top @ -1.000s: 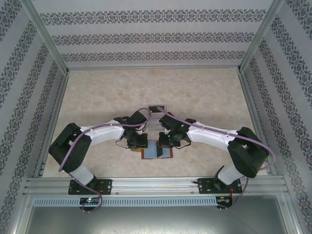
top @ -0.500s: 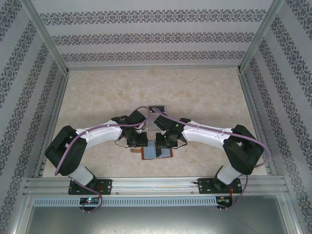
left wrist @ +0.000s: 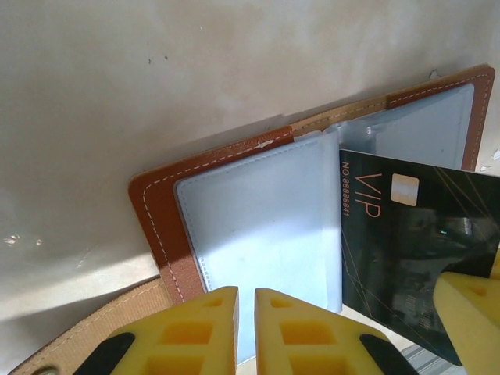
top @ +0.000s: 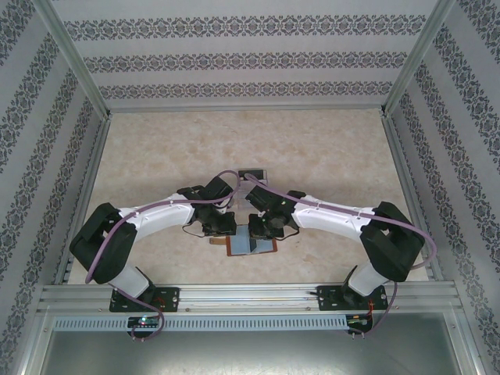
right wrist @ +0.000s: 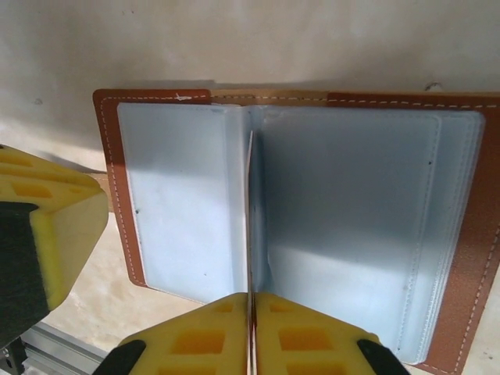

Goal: Take the credit cards out of the card holder

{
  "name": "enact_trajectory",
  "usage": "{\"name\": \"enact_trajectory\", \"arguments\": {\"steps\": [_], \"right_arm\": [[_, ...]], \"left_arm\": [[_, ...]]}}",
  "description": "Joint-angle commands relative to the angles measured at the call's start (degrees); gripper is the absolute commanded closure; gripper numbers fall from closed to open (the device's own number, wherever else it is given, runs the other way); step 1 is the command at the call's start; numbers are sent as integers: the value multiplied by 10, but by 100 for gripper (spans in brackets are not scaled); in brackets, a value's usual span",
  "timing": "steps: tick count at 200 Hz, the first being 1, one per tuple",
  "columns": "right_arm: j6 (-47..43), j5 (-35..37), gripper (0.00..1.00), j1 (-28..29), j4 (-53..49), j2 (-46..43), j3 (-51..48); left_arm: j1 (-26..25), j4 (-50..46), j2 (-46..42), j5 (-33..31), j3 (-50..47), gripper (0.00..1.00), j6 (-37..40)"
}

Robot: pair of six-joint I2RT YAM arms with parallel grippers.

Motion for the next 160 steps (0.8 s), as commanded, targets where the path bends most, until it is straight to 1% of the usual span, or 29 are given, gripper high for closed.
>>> {"name": "enact_trajectory", "arguments": {"steps": [1,55,85,99,120,132,148,160], "right_arm": [[9,16,90,6,-14,-15,-1],[-4,35,94,5,-46,-33,19],[-61,38,95,-4,-74,-43,36],[-111,37,95,-11,-96,-43,49],[-213,12,95,-18,-112,-44,62],[-282,6,95,-21,-127,-40,75],[-365,17,96,-24,-156,-31,96],[-427,2,96,-35,-175,-23,108]], "left_arm": [[4,-26,-18,-6,-5,87,13],[12,-30,-26,-17,-3,87,17],[23,-27,-37,-28,-8,87,17],[27,-25,-44,-34,-12,87,16],[33,-19,-52,-39,-24,87,10],[36,-19,-57,-39,-29,87,10],[40,-20,-64,-42,-37,87,9],[46,-22,-71,-45,-44,87,9]]}}
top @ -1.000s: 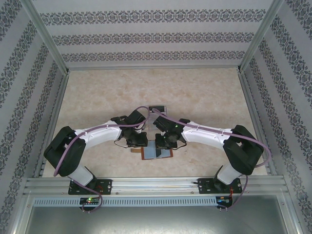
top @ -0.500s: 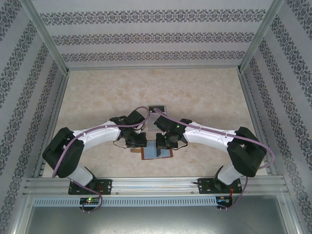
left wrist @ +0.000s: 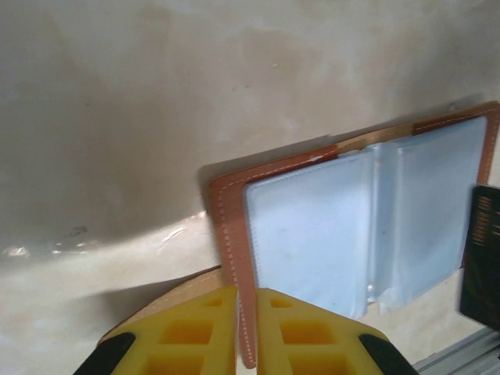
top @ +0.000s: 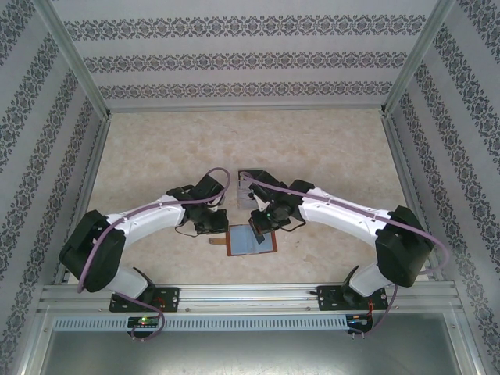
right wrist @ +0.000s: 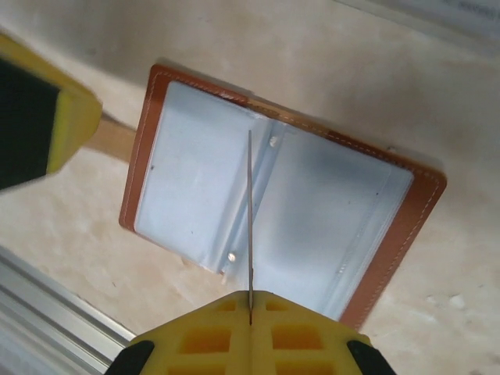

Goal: Take the credit cards out of the card holder

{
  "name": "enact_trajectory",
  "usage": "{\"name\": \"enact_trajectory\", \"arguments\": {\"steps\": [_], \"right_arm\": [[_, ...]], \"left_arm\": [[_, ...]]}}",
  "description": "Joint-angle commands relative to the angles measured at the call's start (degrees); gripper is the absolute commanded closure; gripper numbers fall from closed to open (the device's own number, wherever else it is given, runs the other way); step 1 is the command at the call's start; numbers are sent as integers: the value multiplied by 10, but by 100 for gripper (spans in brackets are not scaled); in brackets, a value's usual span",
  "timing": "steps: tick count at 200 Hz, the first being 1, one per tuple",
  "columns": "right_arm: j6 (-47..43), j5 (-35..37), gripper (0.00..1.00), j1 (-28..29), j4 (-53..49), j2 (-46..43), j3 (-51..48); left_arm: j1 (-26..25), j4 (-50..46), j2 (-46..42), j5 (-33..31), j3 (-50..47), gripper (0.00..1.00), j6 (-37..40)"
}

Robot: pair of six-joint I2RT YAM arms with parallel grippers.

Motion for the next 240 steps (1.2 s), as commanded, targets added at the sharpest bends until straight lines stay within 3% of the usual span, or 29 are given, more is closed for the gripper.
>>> {"name": "enact_trajectory", "arguments": {"steps": [1,45,90,240], "right_arm": [[-176,-14,96,-16,-58,8,34],[-429,-26,95,-33,-127,43,93],[-582,-19,97,-62,-203,95,183],[-766,12,100,-157,-322,287,503]], "left_arm": [[13,-13,-21,-15,-16,87,6],[35,-18,-41,-17,-35,87,10],[50,-16,-56,-13,-55,87,12],[64,-25,-88,-17,-76,81,2]]}}
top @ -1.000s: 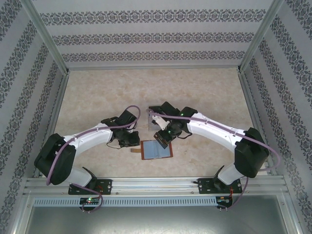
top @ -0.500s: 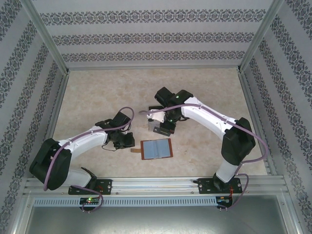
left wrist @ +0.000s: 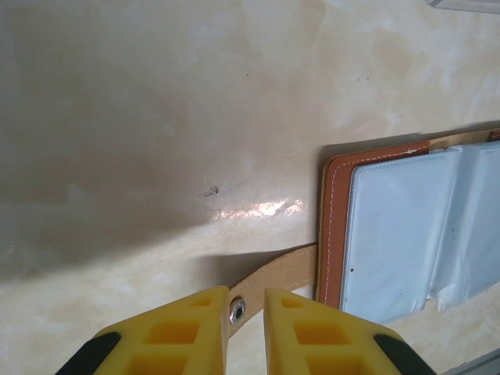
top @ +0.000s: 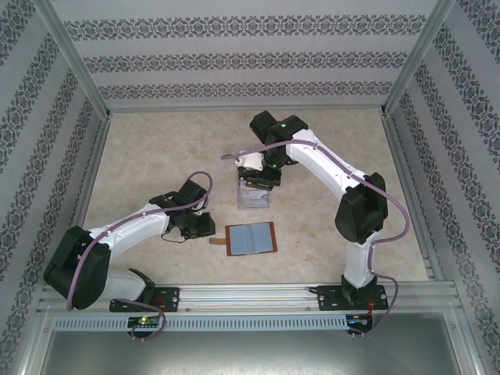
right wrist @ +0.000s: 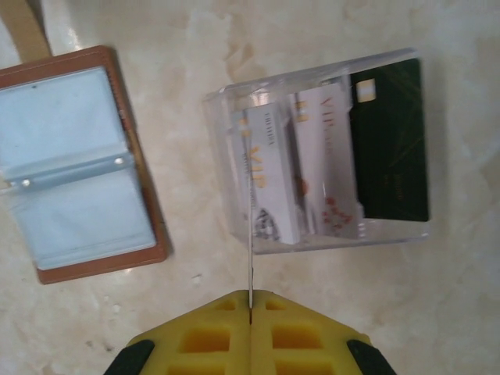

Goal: Take the credit cards out of the card holder

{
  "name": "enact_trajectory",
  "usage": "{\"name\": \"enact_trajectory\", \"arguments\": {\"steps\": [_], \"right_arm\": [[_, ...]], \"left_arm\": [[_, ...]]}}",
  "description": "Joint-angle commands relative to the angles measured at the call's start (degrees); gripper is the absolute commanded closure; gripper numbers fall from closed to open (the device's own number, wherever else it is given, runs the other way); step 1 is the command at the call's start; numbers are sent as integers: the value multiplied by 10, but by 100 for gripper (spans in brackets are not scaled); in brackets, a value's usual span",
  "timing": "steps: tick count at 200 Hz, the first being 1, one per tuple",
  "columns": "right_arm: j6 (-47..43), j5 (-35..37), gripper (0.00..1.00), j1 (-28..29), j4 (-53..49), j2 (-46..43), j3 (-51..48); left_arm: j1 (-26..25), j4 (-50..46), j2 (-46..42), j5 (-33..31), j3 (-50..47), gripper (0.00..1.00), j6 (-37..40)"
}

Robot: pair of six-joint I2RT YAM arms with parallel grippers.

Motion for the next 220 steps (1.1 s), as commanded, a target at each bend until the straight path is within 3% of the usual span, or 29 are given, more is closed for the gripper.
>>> {"name": "enact_trajectory", "arguments": {"steps": [1,50,107,220], "right_arm": [[-45,9,100,-7,-45,37,56],[-72,15,100,-17,-112,139,207],[-100,13,100,-25,-157,221,316],[-108,-12,98,-30,-169,284,364]], "left_arm": [[10,-23,-10,-8,-1,81,1],[14,-38,-28,-15,-5,81,-3],[17,-43,-42,-16,-11,81,-13],[16,-37,-63,-16,-27,81,-26]]}}
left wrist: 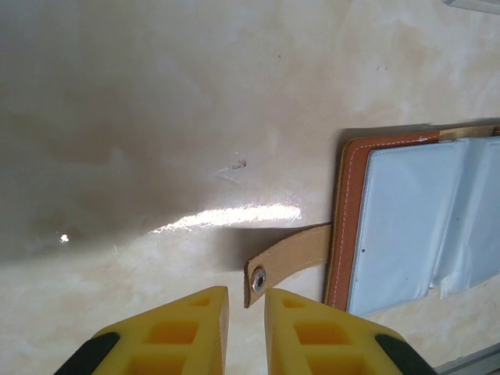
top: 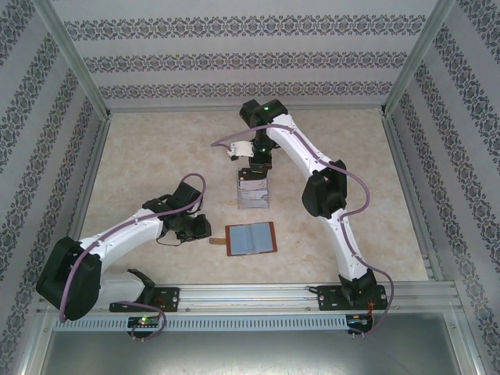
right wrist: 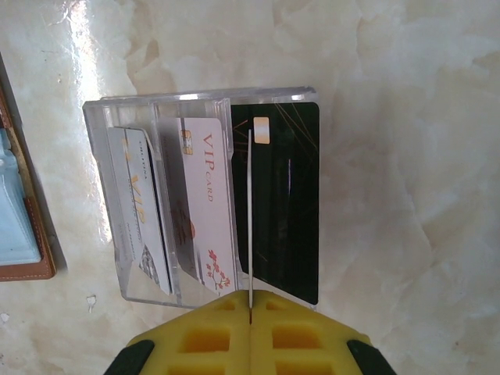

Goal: Take the credit cards out of the card holder

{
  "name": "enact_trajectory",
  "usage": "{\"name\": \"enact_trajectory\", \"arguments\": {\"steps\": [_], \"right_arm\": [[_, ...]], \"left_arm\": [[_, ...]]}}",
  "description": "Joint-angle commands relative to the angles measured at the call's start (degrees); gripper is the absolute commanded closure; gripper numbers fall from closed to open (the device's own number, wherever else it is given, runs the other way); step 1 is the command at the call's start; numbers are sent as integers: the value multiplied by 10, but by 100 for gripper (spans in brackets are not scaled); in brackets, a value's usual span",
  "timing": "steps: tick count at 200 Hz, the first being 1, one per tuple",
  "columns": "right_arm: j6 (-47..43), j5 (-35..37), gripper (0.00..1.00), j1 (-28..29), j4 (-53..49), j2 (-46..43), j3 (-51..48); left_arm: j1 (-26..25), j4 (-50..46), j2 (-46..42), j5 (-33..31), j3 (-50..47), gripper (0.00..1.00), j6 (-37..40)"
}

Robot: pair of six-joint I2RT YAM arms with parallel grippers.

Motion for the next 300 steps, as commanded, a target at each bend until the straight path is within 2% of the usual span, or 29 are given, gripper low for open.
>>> {"name": "enact_trajectory", "arguments": {"steps": [1,32,53,88,114,140,156,176,191,216,219,222,226,230,233,273,300], "right_arm": [[-14,-24,98,-4,-20,19,19],[-18,-27,95,1,-22,27,31],[-17,-24,89,5,-22,31,38],[1,5,84,4,-14,30,60],[20,21,82,-3,4,8,65],[51,31,74,-12,35,-29,38],[78,42,67,-17,76,-66,-18],[106,49,58,-19,140,-127,-115],[123,49,50,-22,194,-181,-203],[149,45,22,-29,270,-264,-330],[153,45,19,-31,276,-273,-341],[156,44,18,-32,282,-281,-352],[161,44,15,-35,290,-292,-368],[166,44,4,-37,297,-302,-382],[170,44,2,-38,304,-310,-395],[230,56,2,-76,439,-420,-581],[276,77,2,-104,569,-487,-719]], "left_arm": [[8,-14,-13,-9,-7,81,-8],[9,-11,-13,-9,-8,81,-7],[9,-12,-15,-10,-10,81,-7],[9,-13,-26,-12,-15,80,-5],[9,-10,-26,-17,-14,80,0],[9,-13,-18,-42,-3,77,14],[9,-25,-16,-90,12,74,25],[11,-21,-15,-147,32,61,49],[18,-8,-9,-174,43,44,67],[42,21,20,-192,63,16,90],[46,24,26,-193,66,6,93],[49,26,30,-194,70,1,95],[54,29,37,-198,74,0,99],[57,30,44,-201,80,0,103],[60,31,49,-205,83,0,105],[86,44,93,-293,123,0,159],[100,107,87,-375,109,0,219]]}}
